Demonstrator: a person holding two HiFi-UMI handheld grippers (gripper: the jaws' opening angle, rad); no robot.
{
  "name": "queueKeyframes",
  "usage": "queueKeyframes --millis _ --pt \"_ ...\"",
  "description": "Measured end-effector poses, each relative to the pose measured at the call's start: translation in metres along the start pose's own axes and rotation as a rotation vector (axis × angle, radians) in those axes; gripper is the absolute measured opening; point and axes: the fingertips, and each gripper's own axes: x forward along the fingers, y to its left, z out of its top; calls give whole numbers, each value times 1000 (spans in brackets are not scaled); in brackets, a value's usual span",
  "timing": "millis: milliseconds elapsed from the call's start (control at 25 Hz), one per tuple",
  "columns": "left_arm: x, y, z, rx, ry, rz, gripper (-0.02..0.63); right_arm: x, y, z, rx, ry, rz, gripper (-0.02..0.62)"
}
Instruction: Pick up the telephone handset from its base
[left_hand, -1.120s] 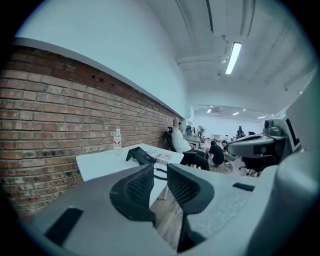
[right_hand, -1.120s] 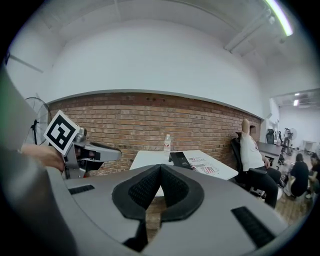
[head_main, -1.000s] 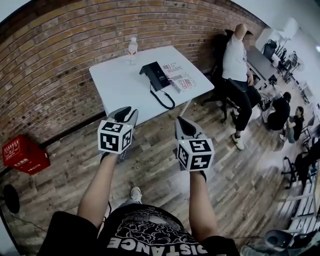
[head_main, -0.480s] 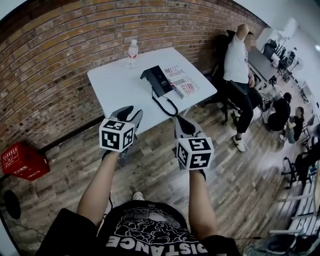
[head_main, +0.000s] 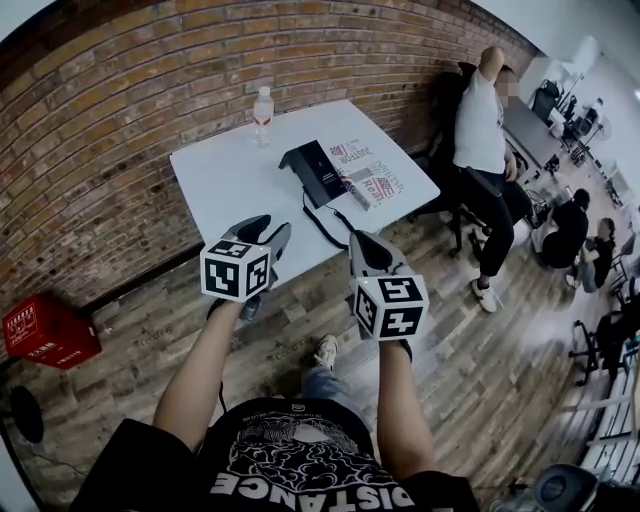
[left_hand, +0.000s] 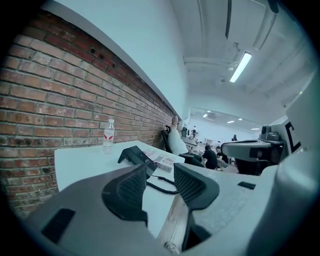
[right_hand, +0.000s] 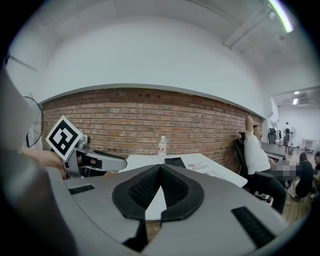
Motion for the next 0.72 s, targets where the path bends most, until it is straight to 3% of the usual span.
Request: queueKeyframes --millis 360,720 --pt "77 21 10 -89 12 -23 160 73 -47 9 -5 -7 68 0" --pt "161 62 8 -234 40 1 160 155 -89 16 -36 27 183 0"
